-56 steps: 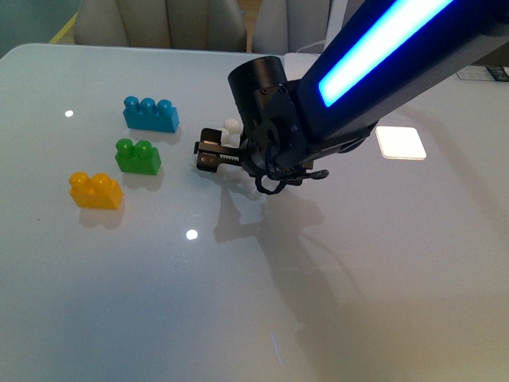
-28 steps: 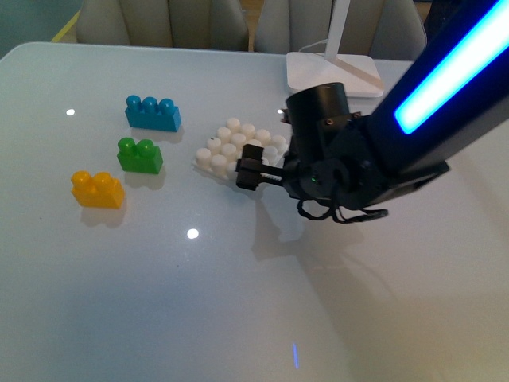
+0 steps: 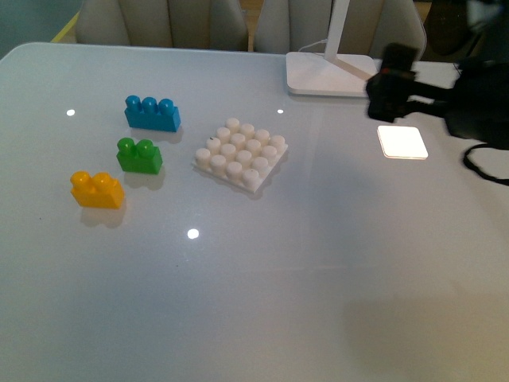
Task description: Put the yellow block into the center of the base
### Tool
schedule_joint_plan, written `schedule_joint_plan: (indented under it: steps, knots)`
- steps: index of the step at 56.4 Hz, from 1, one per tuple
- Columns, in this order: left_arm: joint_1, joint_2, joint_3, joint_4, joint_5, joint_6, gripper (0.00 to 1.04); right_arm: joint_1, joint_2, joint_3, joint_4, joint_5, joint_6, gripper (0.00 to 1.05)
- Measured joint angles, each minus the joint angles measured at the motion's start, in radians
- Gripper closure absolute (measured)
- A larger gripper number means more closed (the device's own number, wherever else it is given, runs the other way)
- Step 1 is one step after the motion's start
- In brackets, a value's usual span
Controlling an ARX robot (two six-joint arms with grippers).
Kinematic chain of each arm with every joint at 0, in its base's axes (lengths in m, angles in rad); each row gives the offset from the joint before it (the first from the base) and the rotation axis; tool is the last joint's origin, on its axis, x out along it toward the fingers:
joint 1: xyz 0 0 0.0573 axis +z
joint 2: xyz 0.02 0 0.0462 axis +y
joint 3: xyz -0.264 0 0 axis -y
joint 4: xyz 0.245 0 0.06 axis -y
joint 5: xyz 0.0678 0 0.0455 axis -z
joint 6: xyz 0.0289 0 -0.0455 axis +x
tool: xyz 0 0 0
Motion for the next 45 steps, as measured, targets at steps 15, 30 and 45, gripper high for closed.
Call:
schedule_joint_plan:
  steps: [15,30,45]
  knots:
    - [0.0,0.0,0.0,0.0,0.0,0.0,0.07,-0.182,-0.367,-0.362,0.272,0.03,-0.175,0.27]
    - [0.0,0.0,0.0,0.0,0.0,0.0,0.07,-0.217,-0.552,-0.523,0.362,0.008,-0.209,0.72]
    - [0.0,0.0,0.0,0.0,0.0,0.0,0.07,-0.217,-0.749,-0.609,0.248,0.008,-0.219,1.03]
